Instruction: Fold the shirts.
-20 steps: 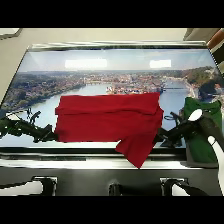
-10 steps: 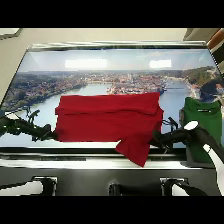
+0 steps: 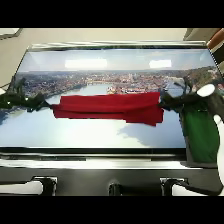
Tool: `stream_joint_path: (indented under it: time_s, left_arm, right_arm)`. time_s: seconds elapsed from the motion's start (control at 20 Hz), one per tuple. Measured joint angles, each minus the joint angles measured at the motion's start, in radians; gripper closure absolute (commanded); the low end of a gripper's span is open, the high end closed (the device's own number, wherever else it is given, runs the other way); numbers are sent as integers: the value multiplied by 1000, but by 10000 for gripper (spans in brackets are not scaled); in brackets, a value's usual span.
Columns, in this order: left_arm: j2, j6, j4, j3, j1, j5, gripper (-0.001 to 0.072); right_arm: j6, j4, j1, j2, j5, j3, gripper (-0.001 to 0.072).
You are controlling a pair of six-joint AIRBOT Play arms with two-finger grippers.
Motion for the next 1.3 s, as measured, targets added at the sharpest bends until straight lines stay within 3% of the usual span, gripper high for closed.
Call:
stream_joint_path:
  time_s: [0.25,0.5,0.55,0.6,0.65,0.7,0.8,0.9,1.1,1.3]
  left_arm:
    - [-217,-106,-7,227,-26,-6,686]
    - [-356,-135,-7,303,-47,-5,676]
    - [-373,-136,-7,308,-48,-4,580]
    - [-384,-137,-7,312,-48,-3,332]
    - [-392,-138,-8,317,-48,-3,104]
    - [-397,-144,-12,325,-47,-8,64]
    - [-402,-145,-18,354,-35,-35,64]
    - [-396,-145,-18,393,-10,-62,65]
    - [-346,-145,-21,441,27,-104,66]
    - [-285,-140,-24,454,27,-119,67]
  right_arm:
    - [68,6,23,-211,-84,215,669]
    - [84,27,27,-321,-121,261,667]
    - [87,32,28,-333,-122,265,661]
    - [87,35,30,-341,-122,267,547]
    - [87,40,31,-347,-121,269,293]
    - [87,49,31,-348,-119,271,100]
    - [50,61,19,-335,-94,281,24]
    - [13,11,-12,-308,-63,290,-3]
    - [11,-132,-58,-312,45,295,-8]
    - [16,-142,-29,-374,93,296,-8]
